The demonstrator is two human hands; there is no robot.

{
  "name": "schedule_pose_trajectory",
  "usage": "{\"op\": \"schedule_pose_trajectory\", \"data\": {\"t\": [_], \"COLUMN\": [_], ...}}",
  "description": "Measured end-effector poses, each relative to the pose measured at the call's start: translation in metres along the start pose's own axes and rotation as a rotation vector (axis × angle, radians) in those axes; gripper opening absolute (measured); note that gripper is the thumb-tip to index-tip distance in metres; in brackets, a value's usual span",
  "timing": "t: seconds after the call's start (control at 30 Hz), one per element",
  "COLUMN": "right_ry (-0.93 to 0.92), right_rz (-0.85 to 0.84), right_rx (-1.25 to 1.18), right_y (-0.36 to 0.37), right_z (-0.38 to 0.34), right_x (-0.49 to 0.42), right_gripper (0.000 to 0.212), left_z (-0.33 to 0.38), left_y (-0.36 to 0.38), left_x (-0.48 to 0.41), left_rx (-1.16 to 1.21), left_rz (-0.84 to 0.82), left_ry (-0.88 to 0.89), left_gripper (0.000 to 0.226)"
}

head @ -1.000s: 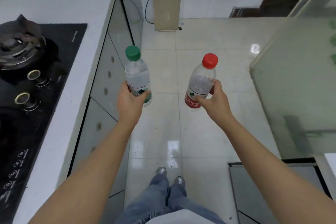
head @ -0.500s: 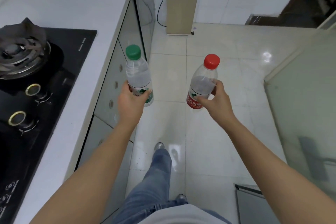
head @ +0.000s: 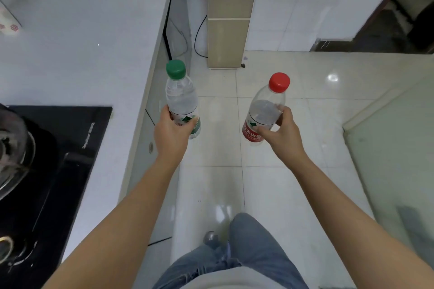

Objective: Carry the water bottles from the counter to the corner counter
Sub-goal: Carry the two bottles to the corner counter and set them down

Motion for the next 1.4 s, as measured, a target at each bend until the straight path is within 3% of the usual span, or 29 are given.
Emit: {"op": "schedule_pose_trajectory", "data": {"t": [0.93, 1.2, 1.4], "right_ry": [-0.110, -0.131, -0.119], "right_rz": [-0.183, -0.166, -0.146], "right_rx": [-0.012, 0.006, 0.023], "right_y": [0.141, 0.213, 0.261], "right_z": [-0.058, -0.087, -0.116], "right_x": [-0.399, -0.506, -0.590], "right_gripper": [0.057, 0.054, 0.053], "left_z": [0.085, 0.095, 0.115], "left_y": [0.242, 0.313, 0.355], "left_x": [-0.297, -0.424, -0.522], "left_rx": [0.011, 0.008, -0.011], "left_rz": [0.130, 0.132, 0.124], "left_ry": [-0.042, 0.006, 0.026], "left_gripper": [0.046, 0.035, 0.046]}}
Point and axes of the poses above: each hand's wrist, its own x-axis away from the middle knuckle, its own y-axis out of the palm, z = x × y, the point moved 3 cm from there along -x, towards the middle knuckle, and after that the axes turned 15 degrees about z, right-handed, at the moved point
